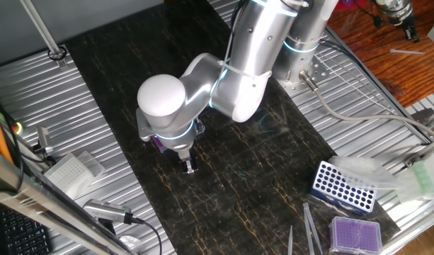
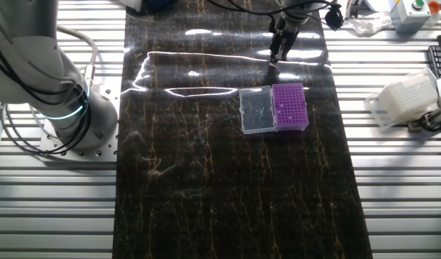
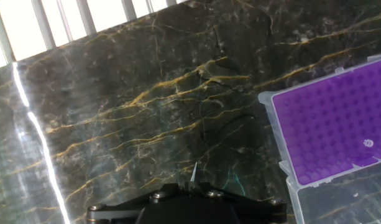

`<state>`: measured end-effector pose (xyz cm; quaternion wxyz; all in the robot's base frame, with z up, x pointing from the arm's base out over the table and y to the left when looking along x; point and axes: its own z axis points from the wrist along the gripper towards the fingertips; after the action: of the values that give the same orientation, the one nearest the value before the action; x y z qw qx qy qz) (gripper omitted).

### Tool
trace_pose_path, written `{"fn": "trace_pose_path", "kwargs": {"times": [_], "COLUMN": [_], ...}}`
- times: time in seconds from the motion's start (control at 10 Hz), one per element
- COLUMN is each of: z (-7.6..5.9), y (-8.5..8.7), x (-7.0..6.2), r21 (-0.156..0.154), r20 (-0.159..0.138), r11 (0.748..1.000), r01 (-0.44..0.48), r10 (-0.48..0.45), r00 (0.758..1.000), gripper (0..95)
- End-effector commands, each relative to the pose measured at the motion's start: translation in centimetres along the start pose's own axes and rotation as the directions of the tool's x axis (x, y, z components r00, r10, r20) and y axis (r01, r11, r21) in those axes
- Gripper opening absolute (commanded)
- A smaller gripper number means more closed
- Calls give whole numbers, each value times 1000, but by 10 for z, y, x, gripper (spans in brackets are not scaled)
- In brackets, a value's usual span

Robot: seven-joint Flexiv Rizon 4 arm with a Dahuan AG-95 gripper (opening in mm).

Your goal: Insert a small pipette tip into the holder for small pipette tips

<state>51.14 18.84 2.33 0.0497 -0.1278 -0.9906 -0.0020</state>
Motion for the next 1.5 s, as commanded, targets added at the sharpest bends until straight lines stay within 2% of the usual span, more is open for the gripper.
{"fn": "trace_pose_path", "kwargs": {"times": [0.1,0.2,0.7,1.2,1.3,1.5], "z": [0,0,1,7,8,10], "y": [0,0,0,-1,-1,-1], "x": [0,0,0,1,1,2], "r21": [2,1,2,2,2,1], "r20": [1,2,3,4,3,1], "r11": [1000,1000,1000,1000,1000,1000], "r01": [1,1,0,0,0,0], "r10": [-1,-1,0,0,0,0], "r00": [1000,1000,1000,1000,1000,1000], "gripper": [0,190,190,190,0,0]}}
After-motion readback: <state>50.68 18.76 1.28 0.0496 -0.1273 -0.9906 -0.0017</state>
